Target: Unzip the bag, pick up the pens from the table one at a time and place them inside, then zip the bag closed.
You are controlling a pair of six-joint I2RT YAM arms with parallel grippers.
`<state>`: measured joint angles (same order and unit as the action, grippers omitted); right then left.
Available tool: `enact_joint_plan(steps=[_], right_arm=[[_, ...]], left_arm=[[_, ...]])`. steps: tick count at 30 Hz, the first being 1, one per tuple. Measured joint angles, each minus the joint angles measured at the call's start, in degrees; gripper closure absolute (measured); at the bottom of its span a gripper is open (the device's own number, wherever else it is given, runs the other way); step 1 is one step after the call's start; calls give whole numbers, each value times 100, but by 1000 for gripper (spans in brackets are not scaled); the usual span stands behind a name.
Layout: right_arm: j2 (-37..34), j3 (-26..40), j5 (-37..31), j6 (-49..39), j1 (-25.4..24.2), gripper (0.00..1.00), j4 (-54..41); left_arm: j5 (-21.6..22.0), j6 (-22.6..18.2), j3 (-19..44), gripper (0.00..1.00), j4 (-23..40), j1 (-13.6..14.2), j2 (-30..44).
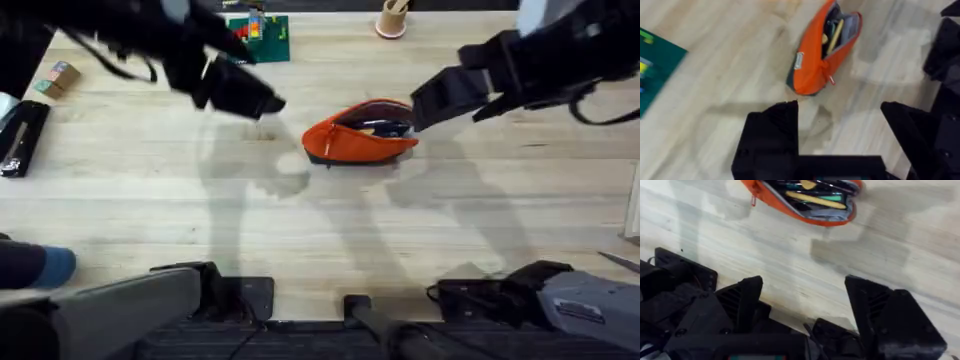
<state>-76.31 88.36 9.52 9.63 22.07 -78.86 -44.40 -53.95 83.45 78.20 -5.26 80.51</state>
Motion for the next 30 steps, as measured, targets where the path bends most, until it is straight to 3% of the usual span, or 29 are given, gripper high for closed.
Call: enact_joint_plan(steps=[7, 12, 22, 30], right_arm=[[0, 0, -423, 645, 1100, 6, 416], [0, 2, -524, 968, 1556, 6, 665], [0, 2, -571, 1471, 1970, 5, 903], [-293, 17, -1009, 2157, 2421, 5, 1320]], left_arm=[[-764, -1473, -1194, 6, 80, -766, 6], [-1201, -2375, -1956, 6, -472, -1111, 7], [-1809, -2842, -2829, 8, -2067, -1256, 7], [-1910, -2861, -2833, 6, -2091, -1256, 7]])
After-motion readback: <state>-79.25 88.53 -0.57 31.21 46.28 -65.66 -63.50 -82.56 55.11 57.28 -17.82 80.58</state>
